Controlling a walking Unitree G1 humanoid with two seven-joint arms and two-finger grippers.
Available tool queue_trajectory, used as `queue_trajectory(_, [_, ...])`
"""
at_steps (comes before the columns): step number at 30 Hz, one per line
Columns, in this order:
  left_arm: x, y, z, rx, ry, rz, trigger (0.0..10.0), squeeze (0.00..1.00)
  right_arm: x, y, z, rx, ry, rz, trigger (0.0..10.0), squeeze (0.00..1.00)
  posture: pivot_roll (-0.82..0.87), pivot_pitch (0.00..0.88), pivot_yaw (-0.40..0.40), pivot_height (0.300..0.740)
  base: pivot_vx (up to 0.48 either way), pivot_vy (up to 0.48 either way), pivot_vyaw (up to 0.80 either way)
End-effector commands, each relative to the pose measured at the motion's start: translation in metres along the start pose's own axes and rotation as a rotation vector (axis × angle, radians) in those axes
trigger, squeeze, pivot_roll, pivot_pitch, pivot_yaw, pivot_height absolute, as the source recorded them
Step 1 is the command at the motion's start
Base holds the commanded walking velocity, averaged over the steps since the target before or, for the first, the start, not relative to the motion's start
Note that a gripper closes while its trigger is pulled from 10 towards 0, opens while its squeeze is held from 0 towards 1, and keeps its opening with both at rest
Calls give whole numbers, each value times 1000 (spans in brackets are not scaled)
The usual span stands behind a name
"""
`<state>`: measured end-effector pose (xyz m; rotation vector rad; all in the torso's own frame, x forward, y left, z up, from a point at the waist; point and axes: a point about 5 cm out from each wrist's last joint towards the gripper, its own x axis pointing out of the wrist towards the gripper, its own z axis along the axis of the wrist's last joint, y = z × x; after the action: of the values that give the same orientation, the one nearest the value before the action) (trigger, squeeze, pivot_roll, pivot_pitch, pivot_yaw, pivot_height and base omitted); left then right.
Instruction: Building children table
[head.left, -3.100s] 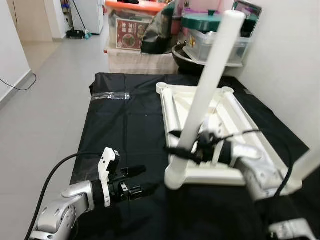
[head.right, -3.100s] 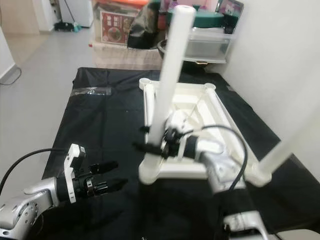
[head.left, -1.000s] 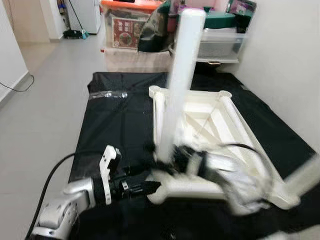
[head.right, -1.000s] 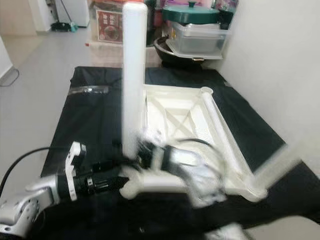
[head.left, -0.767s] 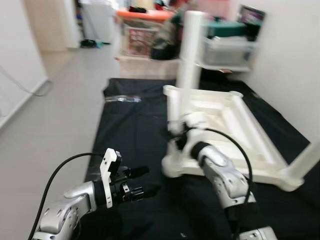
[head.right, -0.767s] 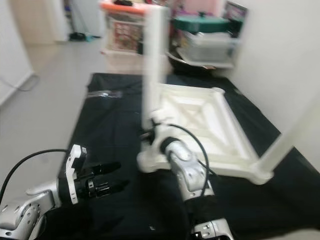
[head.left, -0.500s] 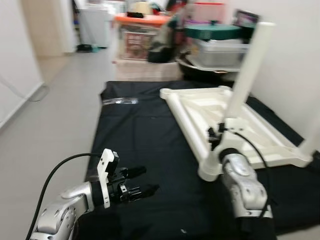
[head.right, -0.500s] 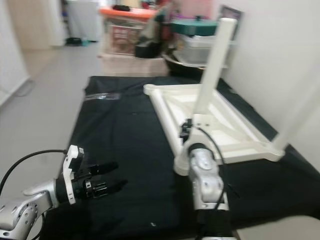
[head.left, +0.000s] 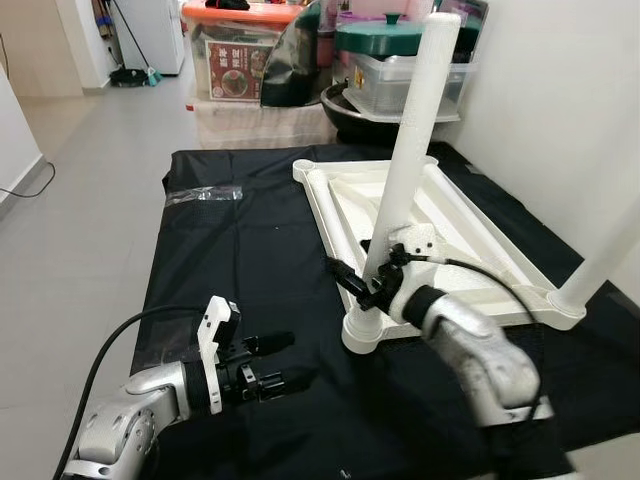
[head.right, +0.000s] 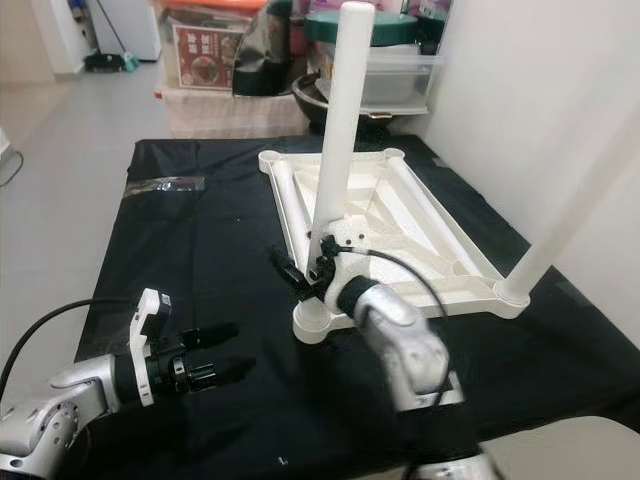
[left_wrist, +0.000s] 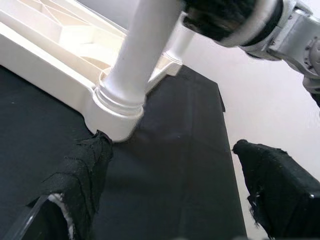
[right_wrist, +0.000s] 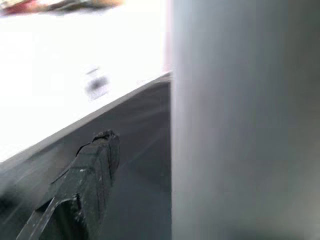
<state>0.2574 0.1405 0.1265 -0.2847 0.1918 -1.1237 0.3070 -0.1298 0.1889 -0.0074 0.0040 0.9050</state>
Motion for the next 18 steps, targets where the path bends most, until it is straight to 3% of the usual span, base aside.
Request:
queue_trajectory(1, [3,-1,-1,2,0,-8,10000,0,9,31,9,-56,-36,324,10000,0,70,0,-122,740,0,0,0])
queue_trajectory(6, [2,-2,-1,1,-4,-6,10000,0,13,55,-2,-63,19,507,10000,0,78,0,-128,740,0,0,0])
queue_trajectory(12, [2,-3,-1,-2,-5,-10,10000,0,21,62,-10,-62,38,538,10000,0,80,0,-127,740,0,0,0])
queue_trajectory(13, [1,-3,-1,-2,-5,-10,10000,0,26,62,-13,-57,49,518,6941,0,80,0,-126,740,0,0,0])
queue_trajectory(14, [1,-3,-1,-4,-4,-16,10000,0,36,52,-19,-29,70,372,0,0,78,0,-125,740,0,0,0])
queue_trajectory(15, [1,-3,-1,-4,-4,-16,10000,0,36,52,-19,-29,70,372,0,0,78,0,-125,740,0,0,0])
queue_trajectory(17, [1,-4,-1,-6,-4,-17,10000,0,50,11,-33,60,127,-100,0,0,74,0,-123,740,0,0,0])
queue_trajectory(18, [1,-4,-1,-6,-5,-17,10000,0,50,-2,-40,90,161,-263,0,0,74,0,-123,740,0,0,0])
